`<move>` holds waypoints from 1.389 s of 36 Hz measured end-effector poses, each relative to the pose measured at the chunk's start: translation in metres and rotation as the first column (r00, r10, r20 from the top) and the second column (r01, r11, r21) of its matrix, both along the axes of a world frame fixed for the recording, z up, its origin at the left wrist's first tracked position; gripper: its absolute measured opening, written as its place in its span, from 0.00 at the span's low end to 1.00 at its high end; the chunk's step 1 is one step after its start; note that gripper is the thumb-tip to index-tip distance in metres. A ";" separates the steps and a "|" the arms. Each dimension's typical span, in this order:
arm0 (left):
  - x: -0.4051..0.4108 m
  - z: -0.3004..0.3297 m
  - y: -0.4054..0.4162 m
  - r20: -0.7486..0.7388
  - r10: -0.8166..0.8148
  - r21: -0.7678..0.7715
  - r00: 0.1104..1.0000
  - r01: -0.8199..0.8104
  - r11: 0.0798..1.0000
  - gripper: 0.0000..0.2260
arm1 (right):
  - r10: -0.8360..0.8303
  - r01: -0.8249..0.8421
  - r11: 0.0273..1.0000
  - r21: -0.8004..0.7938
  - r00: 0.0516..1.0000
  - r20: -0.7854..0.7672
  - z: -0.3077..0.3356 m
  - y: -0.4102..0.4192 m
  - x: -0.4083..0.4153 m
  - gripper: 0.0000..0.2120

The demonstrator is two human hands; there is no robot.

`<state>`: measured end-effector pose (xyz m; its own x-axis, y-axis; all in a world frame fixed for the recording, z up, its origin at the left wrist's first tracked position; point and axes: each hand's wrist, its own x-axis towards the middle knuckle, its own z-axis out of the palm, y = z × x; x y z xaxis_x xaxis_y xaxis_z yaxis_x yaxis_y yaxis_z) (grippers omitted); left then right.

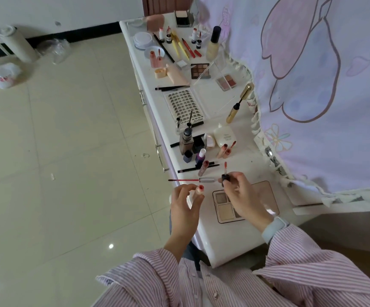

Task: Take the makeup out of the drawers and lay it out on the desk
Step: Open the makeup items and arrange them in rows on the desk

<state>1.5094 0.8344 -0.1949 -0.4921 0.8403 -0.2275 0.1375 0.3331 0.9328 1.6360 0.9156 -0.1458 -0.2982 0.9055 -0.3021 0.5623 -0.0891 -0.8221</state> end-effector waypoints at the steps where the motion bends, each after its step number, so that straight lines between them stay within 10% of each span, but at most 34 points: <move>1: 0.001 0.001 0.001 -0.006 0.023 -0.003 1.000 -0.023 1.000 0.09 | 0.026 -0.028 0.998 0.050 0.999 0.047 -0.002 -0.002 0.001 0.06; 16: 0.017 -0.016 0.011 -0.295 0.055 0.032 0.954 -0.048 0.998 0.09 | 0.131 -0.293 0.923 0.248 0.848 0.514 -0.019 0.016 0.000 0.09; 50: 0.017 -0.020 0.018 -0.326 0.029 0.035 0.945 -0.019 0.999 0.08 | 0.151 -0.352 0.874 0.336 0.853 0.500 -0.026 0.028 0.006 0.10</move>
<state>1.5267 0.8520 -0.2149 -0.5551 0.8314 -0.0252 0.4281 0.3115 0.8484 1.6424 0.9436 -0.1720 -0.4560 0.8858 -0.0859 0.8283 0.3871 -0.4051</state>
